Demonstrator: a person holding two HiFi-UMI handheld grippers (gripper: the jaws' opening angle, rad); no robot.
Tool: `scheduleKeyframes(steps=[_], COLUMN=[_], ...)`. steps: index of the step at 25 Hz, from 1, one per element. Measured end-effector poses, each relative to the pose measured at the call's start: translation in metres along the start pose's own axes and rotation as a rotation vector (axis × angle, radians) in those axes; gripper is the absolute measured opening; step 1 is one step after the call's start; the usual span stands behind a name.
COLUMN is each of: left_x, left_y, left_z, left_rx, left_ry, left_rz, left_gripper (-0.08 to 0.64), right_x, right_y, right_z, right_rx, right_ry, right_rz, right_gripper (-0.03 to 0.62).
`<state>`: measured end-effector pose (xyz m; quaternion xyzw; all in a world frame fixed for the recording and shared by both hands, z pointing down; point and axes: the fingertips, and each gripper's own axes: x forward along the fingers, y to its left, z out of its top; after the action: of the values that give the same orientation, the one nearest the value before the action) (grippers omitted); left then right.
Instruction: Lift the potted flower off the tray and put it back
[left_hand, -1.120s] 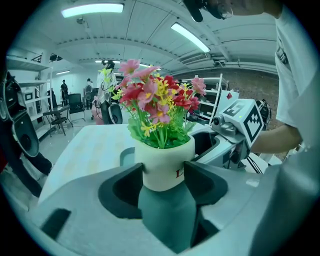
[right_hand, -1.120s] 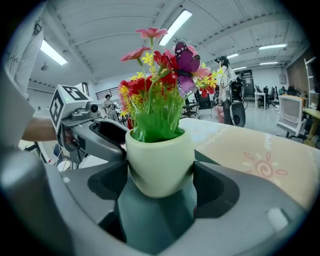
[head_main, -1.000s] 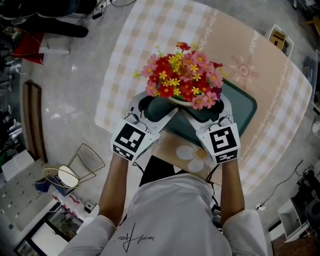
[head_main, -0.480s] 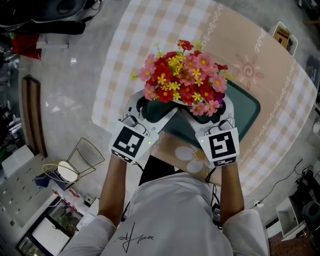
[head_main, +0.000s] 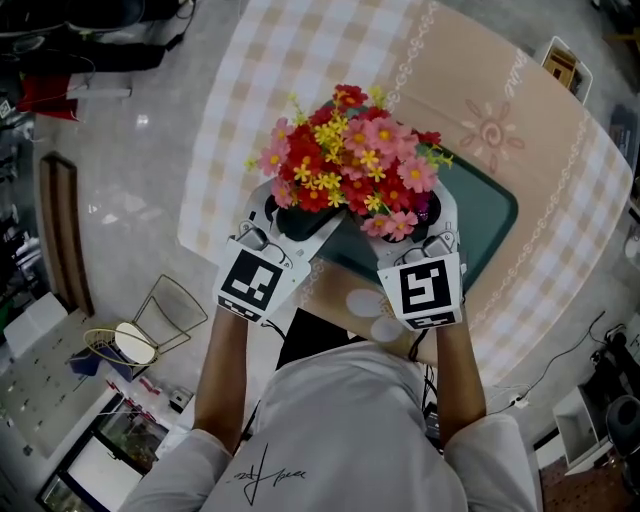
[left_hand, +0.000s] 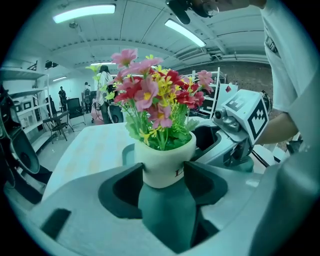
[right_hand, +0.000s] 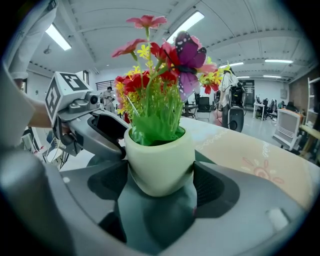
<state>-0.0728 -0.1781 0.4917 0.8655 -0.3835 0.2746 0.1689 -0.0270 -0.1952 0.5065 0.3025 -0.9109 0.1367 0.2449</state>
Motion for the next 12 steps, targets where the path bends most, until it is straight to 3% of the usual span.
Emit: scheduleKeyframes(steps=[12], left_x=[0.004], left_y=[0.004], left_z=[0.003], left_rx=[-0.003], left_ry=[-0.042], left_rz=[0.011], left_gripper=[0.255], right_x=[0.003], right_y=[-0.006], right_z=[0.002], right_rx=[-0.004], right_ry=[-0.004], right_rz=[-0.008], right_gripper=[0.414])
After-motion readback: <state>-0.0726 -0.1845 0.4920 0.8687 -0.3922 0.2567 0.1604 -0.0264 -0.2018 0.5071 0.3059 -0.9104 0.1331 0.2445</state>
